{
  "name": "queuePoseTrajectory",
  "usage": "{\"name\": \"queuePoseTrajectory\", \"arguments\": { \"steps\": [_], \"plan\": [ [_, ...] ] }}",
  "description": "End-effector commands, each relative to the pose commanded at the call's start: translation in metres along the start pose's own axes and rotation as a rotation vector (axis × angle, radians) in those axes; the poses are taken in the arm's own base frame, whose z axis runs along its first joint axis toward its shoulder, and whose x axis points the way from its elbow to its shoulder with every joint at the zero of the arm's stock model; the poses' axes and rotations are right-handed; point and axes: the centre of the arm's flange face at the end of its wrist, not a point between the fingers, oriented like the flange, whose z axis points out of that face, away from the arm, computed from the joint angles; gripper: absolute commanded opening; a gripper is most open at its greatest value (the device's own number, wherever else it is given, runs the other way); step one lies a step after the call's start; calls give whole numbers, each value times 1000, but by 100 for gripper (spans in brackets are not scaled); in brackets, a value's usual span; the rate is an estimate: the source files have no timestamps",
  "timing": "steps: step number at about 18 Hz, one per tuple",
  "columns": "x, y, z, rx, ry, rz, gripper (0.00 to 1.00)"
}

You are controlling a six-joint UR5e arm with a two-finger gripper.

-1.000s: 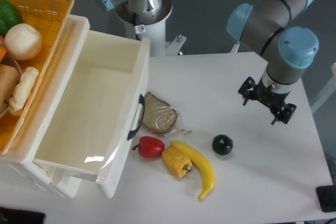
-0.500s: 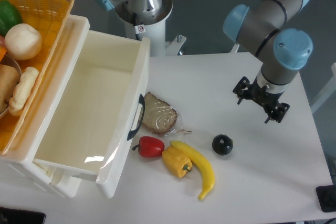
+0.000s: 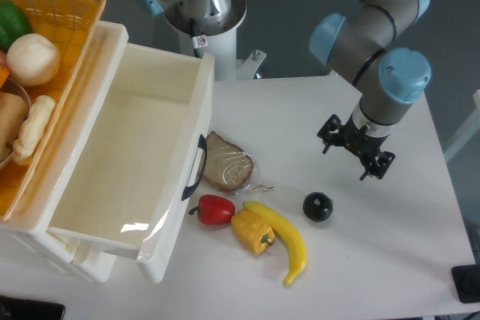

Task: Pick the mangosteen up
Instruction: 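Move the open gripper down and over toward the dark mangosteen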

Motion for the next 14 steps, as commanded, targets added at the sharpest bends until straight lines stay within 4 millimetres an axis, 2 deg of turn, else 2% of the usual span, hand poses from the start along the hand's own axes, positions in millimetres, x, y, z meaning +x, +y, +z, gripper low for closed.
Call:
{"name": "queuePoseTrajectory", "arguments": {
  "steps": [5, 6, 9, 14],
  "plan": [
    [-7, -10, 3, 91, -33, 4, 100],
    [-12, -12, 12, 91, -34, -5, 100],
    [-24, -39, 27, 94, -64, 1, 100],
    [-29, -49, 39, 93, -58, 0, 100]
  ]
}}
